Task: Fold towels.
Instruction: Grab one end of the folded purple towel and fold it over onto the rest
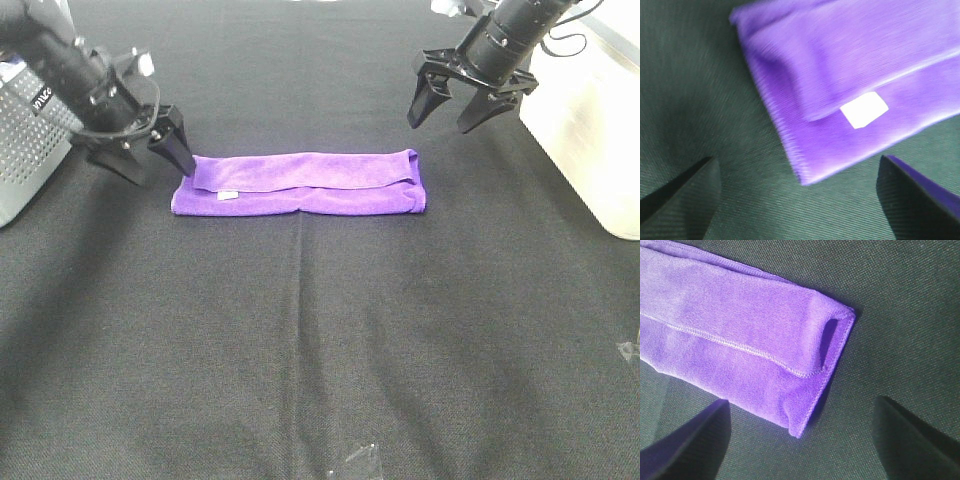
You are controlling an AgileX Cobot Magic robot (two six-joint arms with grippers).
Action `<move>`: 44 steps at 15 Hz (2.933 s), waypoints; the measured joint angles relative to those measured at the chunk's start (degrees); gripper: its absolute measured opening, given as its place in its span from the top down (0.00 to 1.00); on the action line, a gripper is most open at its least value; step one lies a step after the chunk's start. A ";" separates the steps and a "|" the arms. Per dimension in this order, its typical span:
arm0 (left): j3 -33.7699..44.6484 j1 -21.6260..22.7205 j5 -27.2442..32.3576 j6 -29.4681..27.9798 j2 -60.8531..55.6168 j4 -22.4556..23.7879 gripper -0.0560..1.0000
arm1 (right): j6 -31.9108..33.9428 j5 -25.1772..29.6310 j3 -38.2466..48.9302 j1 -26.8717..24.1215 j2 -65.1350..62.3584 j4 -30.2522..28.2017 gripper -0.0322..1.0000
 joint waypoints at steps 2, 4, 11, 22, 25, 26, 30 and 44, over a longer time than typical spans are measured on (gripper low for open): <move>-1.78 0.00 0.06 0.57 2.23 -2.12 0.19 | 0.00 0.74 0.00 0.00 0.00 0.00 0.24; -4.18 0.00 0.34 0.69 4.98 -3.95 0.19 | 0.00 1.66 0.00 0.00 0.00 0.00 0.24; -7.16 -0.69 2.01 -1.03 7.73 -8.25 0.19 | 0.06 2.46 0.00 0.00 0.00 -0.06 0.24; -7.85 -5.56 1.15 -3.38 10.77 -11.97 0.78 | 1.60 2.46 0.00 0.00 -0.06 0.00 0.24; -7.79 -5.73 1.20 -3.38 10.49 -10.43 0.90 | 2.64 2.52 0.00 0.00 -0.80 0.00 0.24; -7.79 -5.79 1.26 -3.38 9.85 -8.37 0.90 | 2.81 2.52 0.00 0.00 -1.09 -0.29 0.24; -10.20 -6.02 2.06 -3.38 6.99 0.80 0.90 | 4.18 2.64 0.00 0.00 -2.01 -2.01 0.24; -18.45 -17.19 -0.17 -0.40 4.93 -6.70 0.90 | 5.67 2.81 0.00 0.00 -13.12 -9.80 0.24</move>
